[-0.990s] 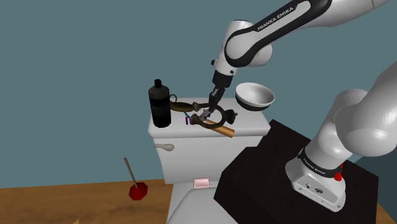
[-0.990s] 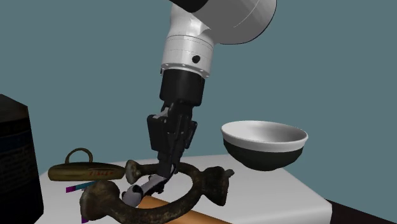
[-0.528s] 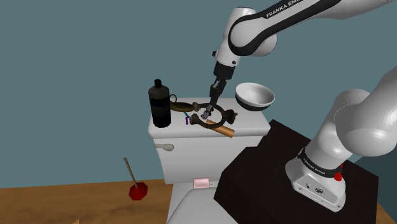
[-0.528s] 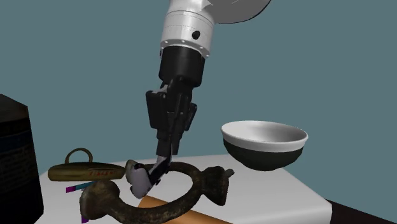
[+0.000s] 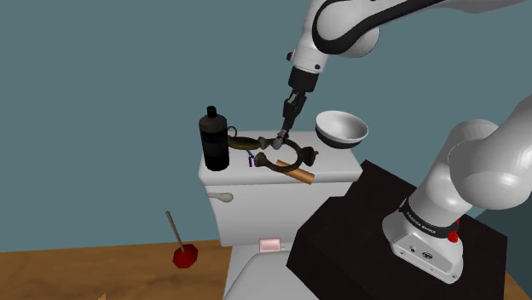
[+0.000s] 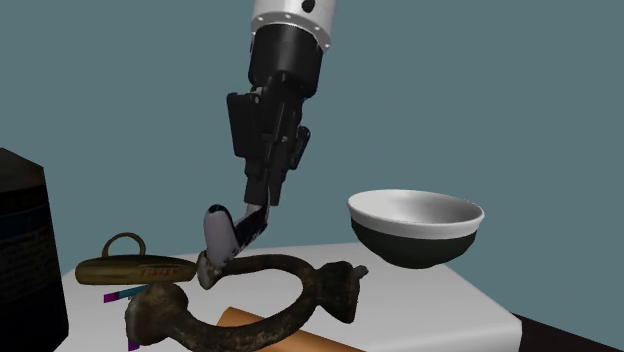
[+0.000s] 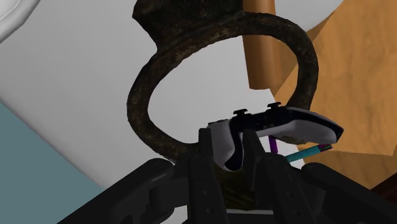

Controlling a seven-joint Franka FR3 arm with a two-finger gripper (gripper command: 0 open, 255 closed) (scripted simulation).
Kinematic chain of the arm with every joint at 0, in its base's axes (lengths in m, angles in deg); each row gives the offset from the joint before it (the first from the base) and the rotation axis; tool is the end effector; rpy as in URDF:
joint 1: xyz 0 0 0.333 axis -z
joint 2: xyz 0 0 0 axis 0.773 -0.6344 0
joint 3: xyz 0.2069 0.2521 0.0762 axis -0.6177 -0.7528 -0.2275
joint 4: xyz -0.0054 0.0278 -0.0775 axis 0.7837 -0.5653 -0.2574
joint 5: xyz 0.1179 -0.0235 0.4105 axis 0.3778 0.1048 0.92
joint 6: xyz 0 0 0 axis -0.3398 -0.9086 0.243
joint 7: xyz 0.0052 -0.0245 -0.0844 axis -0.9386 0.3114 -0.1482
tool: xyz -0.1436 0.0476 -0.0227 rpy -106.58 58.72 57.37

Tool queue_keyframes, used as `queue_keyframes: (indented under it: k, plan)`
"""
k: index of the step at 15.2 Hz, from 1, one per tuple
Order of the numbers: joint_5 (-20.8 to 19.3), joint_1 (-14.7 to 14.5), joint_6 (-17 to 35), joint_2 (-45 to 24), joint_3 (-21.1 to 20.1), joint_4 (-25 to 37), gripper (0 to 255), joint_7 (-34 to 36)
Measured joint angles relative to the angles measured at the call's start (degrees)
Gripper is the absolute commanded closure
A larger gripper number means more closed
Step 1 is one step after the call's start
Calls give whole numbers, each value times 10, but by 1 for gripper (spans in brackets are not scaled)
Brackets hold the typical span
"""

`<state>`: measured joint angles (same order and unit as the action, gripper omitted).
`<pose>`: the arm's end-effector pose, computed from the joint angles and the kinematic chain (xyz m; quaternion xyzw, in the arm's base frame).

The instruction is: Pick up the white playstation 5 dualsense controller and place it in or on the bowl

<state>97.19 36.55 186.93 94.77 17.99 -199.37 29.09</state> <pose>0.4523 0.1158 0.3708 -0.9798 -0.1460 -0.0151 0.1358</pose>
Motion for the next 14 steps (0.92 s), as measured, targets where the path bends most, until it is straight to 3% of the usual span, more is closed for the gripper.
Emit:
queue_keyframes:
  k: [11, 14]
  plan:
    - [-16, 5, -84, 29, 1, 58, 255, 25]
    - [-27, 18, -102, 59, 18, 40, 255, 6]
